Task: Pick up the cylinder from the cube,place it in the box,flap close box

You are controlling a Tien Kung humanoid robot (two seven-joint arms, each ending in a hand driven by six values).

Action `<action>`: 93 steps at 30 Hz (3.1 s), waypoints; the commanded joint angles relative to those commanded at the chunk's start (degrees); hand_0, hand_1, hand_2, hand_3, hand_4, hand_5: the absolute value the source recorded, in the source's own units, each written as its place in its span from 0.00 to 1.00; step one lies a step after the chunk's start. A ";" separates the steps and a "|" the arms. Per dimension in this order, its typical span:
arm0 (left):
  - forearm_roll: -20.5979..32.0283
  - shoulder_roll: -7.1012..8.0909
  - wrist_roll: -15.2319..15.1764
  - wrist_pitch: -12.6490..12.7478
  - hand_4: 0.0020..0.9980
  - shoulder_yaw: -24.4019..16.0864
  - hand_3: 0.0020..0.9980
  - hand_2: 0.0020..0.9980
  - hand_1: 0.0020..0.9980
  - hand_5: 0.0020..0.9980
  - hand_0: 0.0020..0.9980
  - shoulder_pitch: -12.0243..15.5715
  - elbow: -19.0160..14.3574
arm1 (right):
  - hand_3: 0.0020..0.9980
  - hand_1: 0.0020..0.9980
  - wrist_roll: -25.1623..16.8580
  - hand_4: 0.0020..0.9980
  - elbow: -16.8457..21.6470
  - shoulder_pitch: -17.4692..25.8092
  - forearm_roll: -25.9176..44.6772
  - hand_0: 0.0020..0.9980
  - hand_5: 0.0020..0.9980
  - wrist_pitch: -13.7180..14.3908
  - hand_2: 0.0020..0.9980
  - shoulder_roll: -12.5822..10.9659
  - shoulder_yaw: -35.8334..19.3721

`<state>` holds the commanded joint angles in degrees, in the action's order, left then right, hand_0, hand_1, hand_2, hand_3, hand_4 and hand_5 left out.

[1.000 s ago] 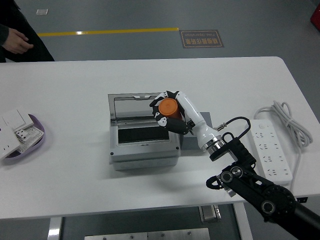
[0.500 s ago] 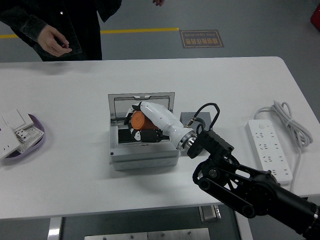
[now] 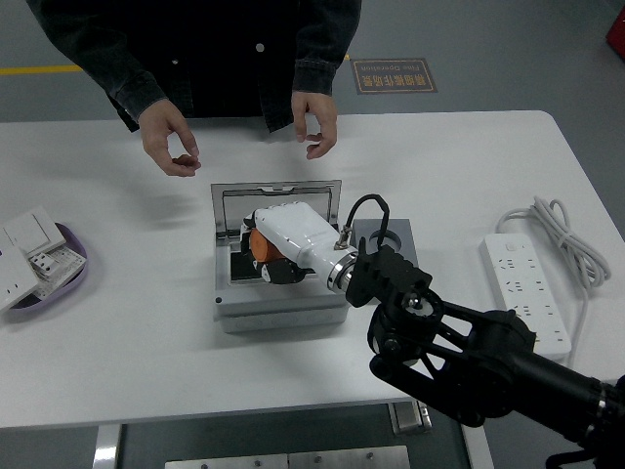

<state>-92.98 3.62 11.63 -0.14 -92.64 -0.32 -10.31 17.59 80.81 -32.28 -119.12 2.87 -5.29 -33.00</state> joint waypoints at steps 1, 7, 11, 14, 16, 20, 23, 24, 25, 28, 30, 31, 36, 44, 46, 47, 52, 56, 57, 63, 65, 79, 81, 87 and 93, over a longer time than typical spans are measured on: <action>0.03 0.01 -0.01 0.01 0.65 0.03 0.63 0.61 0.61 0.17 0.59 -0.02 0.00 | 0.62 0.57 0.11 0.49 -0.03 -0.12 -0.22 0.62 0.02 -0.39 0.58 0.03 0.15; 0.15 0.05 -0.05 0.02 0.64 0.18 0.63 0.61 0.61 0.17 0.59 -0.14 0.00 | 0.66 0.66 0.86 0.46 -0.33 -0.51 -1.59 0.69 0.24 -2.02 0.67 0.16 0.63; 0.31 0.01 -0.06 0.03 0.64 0.28 0.63 0.61 0.61 0.17 0.59 -0.16 0.00 | 0.66 0.66 1.48 0.46 -0.71 -0.60 -1.97 0.69 0.24 -2.51 0.67 0.21 0.52; 0.32 -0.01 -0.02 0.02 0.64 0.27 0.63 0.61 0.61 0.17 0.59 -0.12 0.00 | 0.67 0.68 1.49 0.60 -1.20 -0.61 -1.64 0.75 0.28 -2.31 0.71 0.24 0.42; 0.34 0.02 -0.01 0.03 0.64 0.28 0.63 0.61 0.61 0.17 0.59 -0.10 0.00 | 0.67 0.68 1.35 0.60 -1.59 -0.59 -1.35 0.75 0.28 -2.06 0.71 0.27 0.39; 0.41 0.07 -0.04 0.04 0.64 0.35 0.63 0.61 0.61 0.17 0.59 -0.15 0.00 | 0.69 0.69 0.92 0.66 -2.60 -0.47 -0.64 0.78 0.30 -1.57 0.72 0.29 0.29; 0.47 0.06 -0.08 0.04 0.64 0.44 0.63 0.61 0.61 0.17 0.59 -0.22 0.00 | 0.69 0.69 0.62 0.66 -3.03 -0.29 -0.03 0.78 0.30 -1.20 0.72 0.20 0.30; 0.49 0.05 -0.09 0.05 0.64 0.47 0.63 0.61 0.61 0.17 0.59 -0.23 0.00 | 0.69 0.69 0.53 0.66 -3.08 -0.21 0.12 0.78 0.30 -1.05 0.72 0.16 0.32; 0.52 0.04 -0.10 0.05 0.64 0.51 0.63 0.60 0.61 0.17 0.59 -0.24 0.00 | 0.70 0.69 0.47 0.68 -3.10 -0.14 0.20 0.78 0.31 -0.93 0.72 0.13 0.33; 0.57 0.00 -0.11 0.06 0.64 0.55 0.63 0.60 0.61 0.17 0.59 -0.23 0.00 | 0.70 0.69 0.10 0.68 -3.01 0.09 0.60 0.78 0.31 -0.31 0.72 0.03 0.35; 0.57 -0.03 -0.10 0.08 0.64 0.53 0.63 0.60 0.61 0.17 0.59 -0.21 0.00 | 0.70 0.69 -0.32 0.68 -2.82 0.28 1.14 0.78 0.31 0.29 0.72 -0.09 0.31; 0.63 -0.05 -0.11 0.09 0.64 0.57 0.63 0.60 0.61 0.17 0.59 -0.21 0.00 | 0.71 0.69 -0.73 0.71 -2.65 0.43 2.11 0.79 0.33 0.84 0.72 -0.23 0.30; 0.93 -0.21 -0.14 0.13 0.64 0.75 0.63 0.60 0.61 0.17 0.59 -0.25 0.00 | 0.71 0.69 -3.76 0.71 0.22 1.44 8.60 0.79 0.33 3.99 0.72 -1.83 -0.53; 0.44 -0.17 -0.04 0.06 0.64 0.44 0.63 0.60 0.61 0.17 0.59 -0.09 0.00 | 0.69 0.67 -5.61 0.72 9.17 0.08 17.72 0.77 0.36 7.16 0.71 -6.62 -5.70; 0.36 -0.10 -0.04 0.06 0.64 0.41 0.63 0.60 0.61 0.17 0.59 -0.11 0.00 | 0.69 0.67 -5.67 0.72 9.22 -0.89 18.11 0.77 0.36 7.37 0.71 -7.19 -6.54; 0.34 -0.06 -0.05 0.05 0.64 0.42 0.63 0.60 0.61 0.17 0.59 -0.13 0.00 | 0.69 0.67 -5.74 0.72 8.54 -1.51 18.22 0.77 0.36 7.45 0.71 -7.38 -6.83; 0.18 0.06 -0.01 0.03 0.64 0.39 0.62 0.60 0.61 0.17 0.59 -0.22 0.00 | 0.67 0.66 -7.21 0.72 3.12 -3.85 19.36 0.77 0.37 8.42 0.70 -7.28 -5.67; 0.32 0.02 -0.01 0.03 0.63 0.59 0.62 0.60 0.61 0.17 0.59 -0.37 0.00 | 0.67 0.66 -9.03 0.70 -1.81 -5.13 20.85 0.76 0.35 9.27 0.69 -6.91 -3.71; 0.36 0.00 -0.01 0.03 0.63 0.65 0.62 0.60 0.61 0.17 0.59 -0.38 0.00 | 0.67 0.66 -9.51 0.70 -3.02 -5.43 21.12 0.76 0.35 9.49 0.69 -6.81 -3.34; 0.27 -0.04 0.09 0.02 0.63 0.65 0.62 0.60 0.61 0.16 0.59 -0.34 0.00 | 0.67 0.66 -11.13 0.70 -6.78 -6.65 21.33 0.75 0.35 10.06 0.69 -6.71 -2.56; 0.25 -0.05 0.09 0.02 0.63 0.64 0.62 0.60 0.61 0.16 0.59 -0.34 0.00 | 0.67 0.66 -11.16 0.70 -6.72 -6.61 21.11 0.75 0.35 10.18 0.69 -6.85 -2.31; 0.24 -0.15 0.03 0.06 0.63 0.48 0.62 0.60 0.61 0.16 0.59 -0.43 0.00 | 0.66 0.65 -8.77 0.67 2.80 -3.14 17.74 0.69 0.34 10.25 0.67 -10.58 0.82; 0.23 -0.13 0.00 0.07 0.63 0.44 0.62 0.60 0.61 0.16 0.59 -0.41 0.00 | 0.66 0.65 -8.33 0.67 4.88 -2.38 17.47 0.69 0.34 10.29 0.67 -11.52 1.05; 0.22 -0.09 -0.06 0.09 0.63 0.32 0.62 0.60 0.61 0.16 0.59 -0.29 0.00 | 0.66 0.64 -7.52 0.66 8.96 0.53 21.46 0.67 0.34 11.48 0.67 -14.01 3.34; 0.15 -0.12 -0.10 0.09 0.63 0.23 0.62 0.60 0.61 0.16 0.59 -0.25 0.00 | 0.66 0.64 -8.79 0.66 8.97 2.26 27.02 0.66 0.33 12.51 0.67 -14.88 4.31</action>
<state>-92.84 3.50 11.54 -0.05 -92.42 -0.57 -10.31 8.81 89.78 -30.02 -92.10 15.38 -20.17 -28.69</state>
